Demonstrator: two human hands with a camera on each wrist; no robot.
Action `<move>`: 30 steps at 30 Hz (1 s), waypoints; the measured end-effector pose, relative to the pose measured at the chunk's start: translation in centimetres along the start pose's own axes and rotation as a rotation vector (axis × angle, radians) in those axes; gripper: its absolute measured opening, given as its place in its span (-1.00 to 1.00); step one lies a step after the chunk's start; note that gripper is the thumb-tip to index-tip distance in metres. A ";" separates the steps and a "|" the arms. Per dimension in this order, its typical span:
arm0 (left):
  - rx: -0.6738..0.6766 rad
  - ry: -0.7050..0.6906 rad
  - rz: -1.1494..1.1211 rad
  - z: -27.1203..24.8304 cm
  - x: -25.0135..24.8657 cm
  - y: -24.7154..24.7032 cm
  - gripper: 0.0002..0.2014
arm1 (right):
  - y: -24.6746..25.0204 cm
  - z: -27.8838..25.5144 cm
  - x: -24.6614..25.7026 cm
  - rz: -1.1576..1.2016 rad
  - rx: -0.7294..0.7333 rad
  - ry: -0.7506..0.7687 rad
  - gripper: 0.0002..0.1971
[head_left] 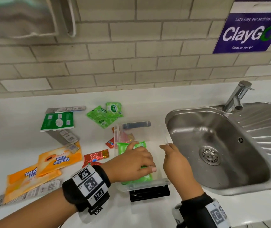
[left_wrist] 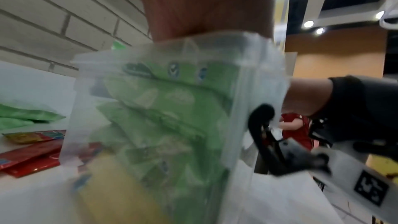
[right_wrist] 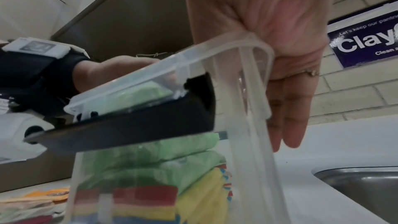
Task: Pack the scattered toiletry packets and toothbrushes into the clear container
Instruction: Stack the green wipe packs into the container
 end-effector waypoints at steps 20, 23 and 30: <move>-0.613 0.594 -0.667 -18.1 20.7 6.0 -0.78 | -7.8 2.1 26.8 0.386 -0.082 0.392 -0.61; -0.658 0.680 -0.670 -21.8 24.5 5.1 -0.73 | -13.5 6.5 29.5 0.259 -0.019 0.387 -0.57; -0.645 0.796 -0.756 -26.0 31.0 1.9 -0.78 | -19.3 21.0 24.1 -0.056 -0.088 0.000 -0.53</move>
Point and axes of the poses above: each hand's wrist, its own z-axis towards the middle knuckle, its own y-axis out of the back of the hand, x = y × z, the point moved 9 cm from there along z, towards the middle knuckle, and after that the axes turned 12 degrees about z, right-handed, at the moved point
